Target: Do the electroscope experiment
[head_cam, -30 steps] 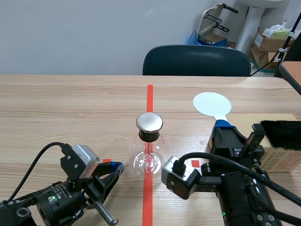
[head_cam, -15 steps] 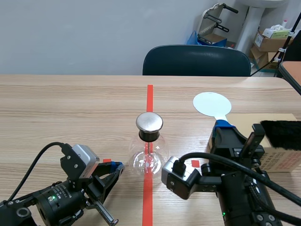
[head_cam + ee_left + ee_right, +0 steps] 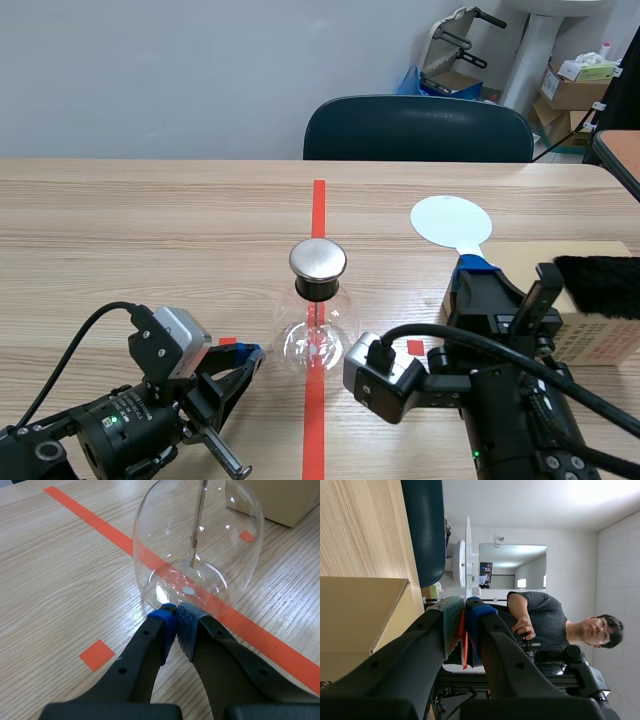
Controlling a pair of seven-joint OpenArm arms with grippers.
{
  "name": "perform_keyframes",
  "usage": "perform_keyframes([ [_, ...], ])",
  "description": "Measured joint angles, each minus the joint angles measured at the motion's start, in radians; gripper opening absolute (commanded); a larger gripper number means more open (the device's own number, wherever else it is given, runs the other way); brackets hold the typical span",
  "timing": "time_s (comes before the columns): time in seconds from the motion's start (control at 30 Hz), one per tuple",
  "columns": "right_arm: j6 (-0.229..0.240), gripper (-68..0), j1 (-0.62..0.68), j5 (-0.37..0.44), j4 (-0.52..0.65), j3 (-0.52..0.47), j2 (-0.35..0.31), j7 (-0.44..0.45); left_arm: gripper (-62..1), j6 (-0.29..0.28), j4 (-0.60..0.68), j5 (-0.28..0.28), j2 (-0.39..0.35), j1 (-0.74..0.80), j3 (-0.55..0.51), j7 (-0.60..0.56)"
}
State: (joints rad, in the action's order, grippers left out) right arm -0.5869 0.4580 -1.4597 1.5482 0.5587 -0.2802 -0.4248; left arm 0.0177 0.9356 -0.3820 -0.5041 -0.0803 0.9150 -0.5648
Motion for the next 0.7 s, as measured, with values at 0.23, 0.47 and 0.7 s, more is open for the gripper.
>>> perform_keyframes([
  [0.23,0.0,-66.7,0.0,0.0,0.0,0.0,0.0,0.005,-58.3,0.0,0.0,0.0,0.0,0.0,0.0,0.0],
  [0.47,0.0,-66.7,0.0,0.0,0.0,0.0,0.0,0.027,-58.3,0.0,0.0,0.0,0.0,0.0,0.0,0.0],
  [0.7,0.0,-66.7,0.0,0.0,0.0,0.0,0.0,0.034,-58.3,0.0,0.0,0.0,0.0,0.0,0.0,0.0],
])
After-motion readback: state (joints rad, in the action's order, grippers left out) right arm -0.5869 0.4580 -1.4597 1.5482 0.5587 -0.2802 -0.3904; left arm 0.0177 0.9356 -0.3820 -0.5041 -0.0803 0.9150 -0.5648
